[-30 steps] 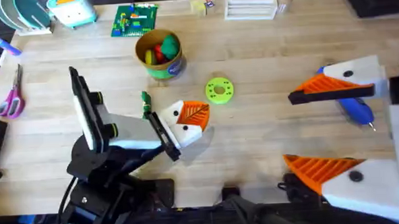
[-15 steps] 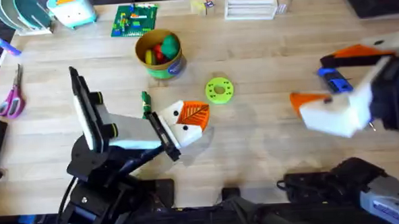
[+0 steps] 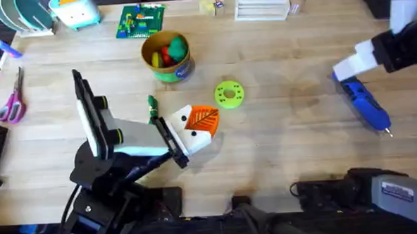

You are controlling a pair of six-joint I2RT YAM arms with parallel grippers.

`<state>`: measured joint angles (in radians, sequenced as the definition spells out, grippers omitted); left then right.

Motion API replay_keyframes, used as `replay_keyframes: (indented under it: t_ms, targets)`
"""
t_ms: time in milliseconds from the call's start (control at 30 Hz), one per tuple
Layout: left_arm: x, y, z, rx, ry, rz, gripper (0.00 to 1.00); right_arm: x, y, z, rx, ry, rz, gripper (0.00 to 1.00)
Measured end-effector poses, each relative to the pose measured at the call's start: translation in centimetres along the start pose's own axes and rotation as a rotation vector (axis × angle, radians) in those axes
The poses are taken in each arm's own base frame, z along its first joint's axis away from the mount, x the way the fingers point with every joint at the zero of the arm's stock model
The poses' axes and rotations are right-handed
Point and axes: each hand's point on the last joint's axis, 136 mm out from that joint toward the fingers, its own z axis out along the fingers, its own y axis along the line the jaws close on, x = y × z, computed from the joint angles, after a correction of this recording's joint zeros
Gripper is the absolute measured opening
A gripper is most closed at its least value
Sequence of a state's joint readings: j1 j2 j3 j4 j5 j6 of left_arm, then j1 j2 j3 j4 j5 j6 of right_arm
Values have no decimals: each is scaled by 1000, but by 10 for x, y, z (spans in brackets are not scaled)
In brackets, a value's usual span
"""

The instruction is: Pick up the gripper from the table and insert it into the empty holder that is missing its gripper. Then pick up a screw, insert it into the mounting hole, and use the screwdriver to tighten it. Finally, clean up the table by picking up the vegetable and placing it into the bucket.

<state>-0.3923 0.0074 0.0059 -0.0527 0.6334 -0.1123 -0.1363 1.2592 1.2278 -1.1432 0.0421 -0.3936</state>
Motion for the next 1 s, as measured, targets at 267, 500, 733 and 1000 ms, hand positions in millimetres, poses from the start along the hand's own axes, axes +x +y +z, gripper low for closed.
replay_keyframes:
  t_ms: [267, 500, 733, 1000]
  targets:
    - [0, 0, 0, 0, 0, 0, 16, 18, -43, 55, 7, 210, -123, 966]
    - [0, 0, 0, 0, 0, 0, 16, 32, -75, 98, -12, 301, -100, 966]
    - [0, 0, 0, 0, 0, 0, 16, 31, -82, 128, -28, 324, -118, 991]
    - [0, 0, 0, 0, 0, 0, 16, 30, -75, 149, -87, 329, -128, 992]
